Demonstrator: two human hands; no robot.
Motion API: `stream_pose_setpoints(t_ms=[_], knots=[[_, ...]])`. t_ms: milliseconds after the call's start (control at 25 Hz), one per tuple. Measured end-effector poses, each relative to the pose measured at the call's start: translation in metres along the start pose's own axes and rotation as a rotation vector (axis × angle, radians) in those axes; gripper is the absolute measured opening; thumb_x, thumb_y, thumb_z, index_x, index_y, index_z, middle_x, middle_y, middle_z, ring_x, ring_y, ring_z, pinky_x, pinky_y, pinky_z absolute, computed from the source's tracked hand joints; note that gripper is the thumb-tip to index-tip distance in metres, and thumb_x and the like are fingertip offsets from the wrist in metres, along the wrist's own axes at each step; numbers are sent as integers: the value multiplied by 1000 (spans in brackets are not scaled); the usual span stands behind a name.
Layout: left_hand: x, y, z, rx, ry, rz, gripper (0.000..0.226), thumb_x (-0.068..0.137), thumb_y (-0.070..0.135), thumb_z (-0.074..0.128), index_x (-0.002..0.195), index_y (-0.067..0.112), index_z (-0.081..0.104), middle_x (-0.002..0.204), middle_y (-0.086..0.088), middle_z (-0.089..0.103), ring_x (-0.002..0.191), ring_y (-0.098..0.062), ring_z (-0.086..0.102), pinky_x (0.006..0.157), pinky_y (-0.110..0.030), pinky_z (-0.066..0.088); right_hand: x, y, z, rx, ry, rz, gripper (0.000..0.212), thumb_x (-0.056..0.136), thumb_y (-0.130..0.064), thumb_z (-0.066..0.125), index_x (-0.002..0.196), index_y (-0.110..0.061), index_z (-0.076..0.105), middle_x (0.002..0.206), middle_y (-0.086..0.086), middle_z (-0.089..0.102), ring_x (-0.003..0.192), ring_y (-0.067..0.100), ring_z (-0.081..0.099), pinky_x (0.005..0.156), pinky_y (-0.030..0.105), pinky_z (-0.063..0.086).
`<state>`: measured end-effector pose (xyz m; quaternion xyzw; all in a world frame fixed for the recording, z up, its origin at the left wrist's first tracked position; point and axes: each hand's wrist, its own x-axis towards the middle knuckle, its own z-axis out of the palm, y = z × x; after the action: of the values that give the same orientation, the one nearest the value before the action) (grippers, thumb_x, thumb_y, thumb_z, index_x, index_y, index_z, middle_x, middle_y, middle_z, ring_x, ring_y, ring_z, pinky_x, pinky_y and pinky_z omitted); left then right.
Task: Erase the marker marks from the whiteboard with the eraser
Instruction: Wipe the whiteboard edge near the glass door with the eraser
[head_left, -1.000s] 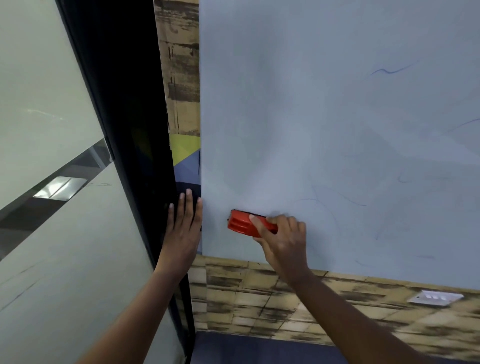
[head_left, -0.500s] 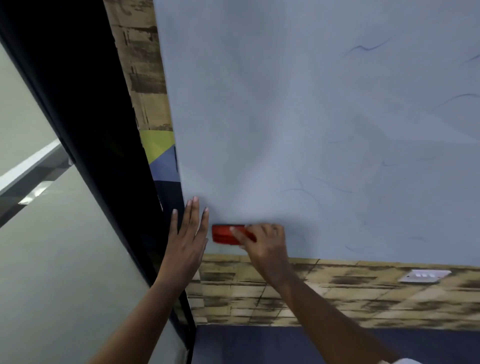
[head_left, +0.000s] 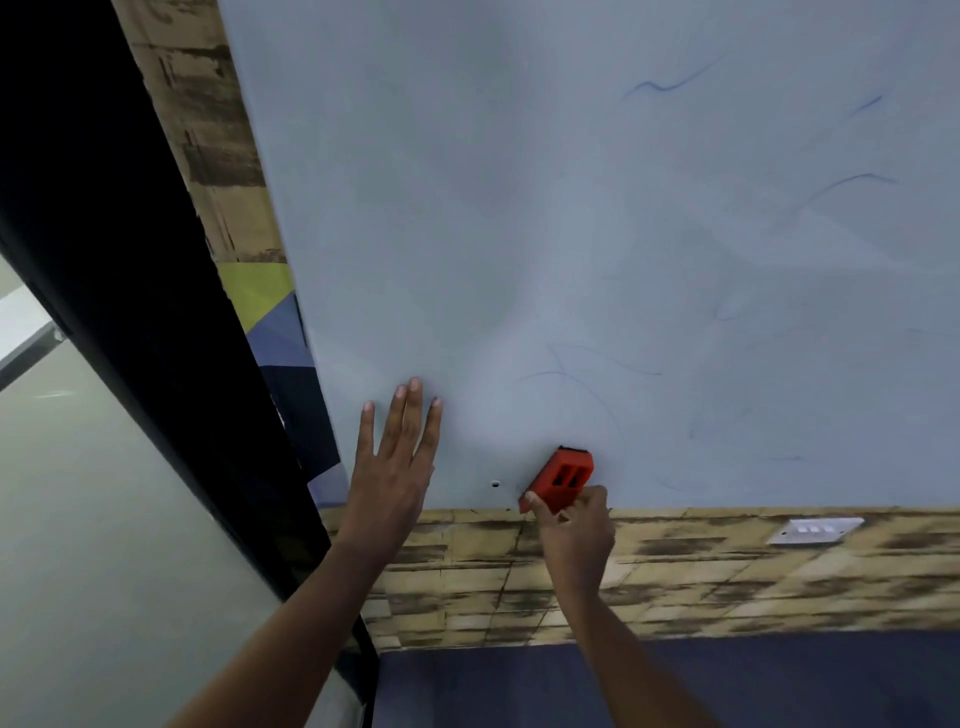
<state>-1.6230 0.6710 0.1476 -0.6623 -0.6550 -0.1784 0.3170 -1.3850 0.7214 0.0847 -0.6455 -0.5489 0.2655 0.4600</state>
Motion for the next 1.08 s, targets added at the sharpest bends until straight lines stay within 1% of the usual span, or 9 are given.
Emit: stream_pose_setpoints(t_ms=[160, 360, 480, 560, 600, 640, 840, 1000, 1080], knots=[[0, -6, 9, -1, -6, 16, 133, 75, 24, 96, 169, 6, 4, 176, -23, -8, 164, -37, -8, 131, -61, 2, -16, 0, 23, 146, -49, 158, 53, 70, -35, 96, 95, -10, 56, 80, -4, 63, 73, 17, 61, 66, 32, 47], [0, -7, 17, -9, -14, 11, 143, 69, 27, 100, 170, 9, 0, 177, -19, -11, 164, -34, -10, 131, -58, -8, -14, -7, 16, 218, -41, 192, 49, 72, -32, 94, 98, -11, 58, 84, -3, 67, 77, 14, 65, 63, 27, 47], [1, -8, 20, -13, -15, 12, 149, 64, 29, 101, 170, 10, -2, 177, -17, -12, 164, -33, -11, 131, -57, -11, -1, -30, -5, 315, 71, 205, 45, 77, -30, 92, 102, -11, 60, 91, -5, 69, 77, 0, 68, 62, 9, 49], [0, -8, 21, -12, -11, 8, 151, 63, 29, 102, 170, 10, -3, 177, -17, -12, 164, -33, -11, 131, -56, -12, 7, -39, -15, 375, 116, 191, 42, 81, -28, 89, 105, -11, 59, 95, -6, 66, 78, -11, 67, 61, 3, 48], [0, -7, 22, -10, -9, 6, 152, 63, 29, 102, 170, 10, -3, 177, -17, -13, 164, -33, -12, 130, -56, -12, 9, -39, -16, 390, 118, 183, 42, 82, -27, 89, 106, -11, 58, 97, -6, 65, 78, -12, 67, 61, 3, 48], [0, -7, 22, -8, -8, 5, 152, 62, 29, 102, 170, 10, -3, 177, -17, -13, 164, -33, -12, 130, -56, -12, 8, -38, -16, 385, 107, 176, 43, 82, -28, 89, 108, -12, 58, 98, -7, 65, 77, -7, 68, 61, 4, 49], [1, -9, 22, 11, -8, 9, 152, 63, 33, 102, 170, 10, -4, 177, -17, -13, 164, -33, -12, 131, -56, -11, -19, -13, 24, 347, -45, 268, 49, 78, -24, 91, 109, -10, 56, 93, -1, 66, 87, 22, 68, 67, 19, 48], [-1, -10, 22, -2, -23, 6, 150, 66, 37, 100, 170, 12, -4, 177, -15, -14, 164, -32, -12, 131, -55, -12, -40, -1, 52, 495, -190, 376, 49, 76, -11, 91, 117, -18, 64, 111, 4, 74, 100, 11, 71, 71, 12, 54], [-1, -13, 23, 2, -22, 12, 148, 67, 40, 99, 170, 13, -4, 177, -14, -13, 165, -31, -11, 131, -54, -12, -40, 4, 53, 560, -170, 409, 44, 75, -18, 93, 111, -21, 67, 108, 4, 75, 99, 16, 72, 72, 17, 58]])
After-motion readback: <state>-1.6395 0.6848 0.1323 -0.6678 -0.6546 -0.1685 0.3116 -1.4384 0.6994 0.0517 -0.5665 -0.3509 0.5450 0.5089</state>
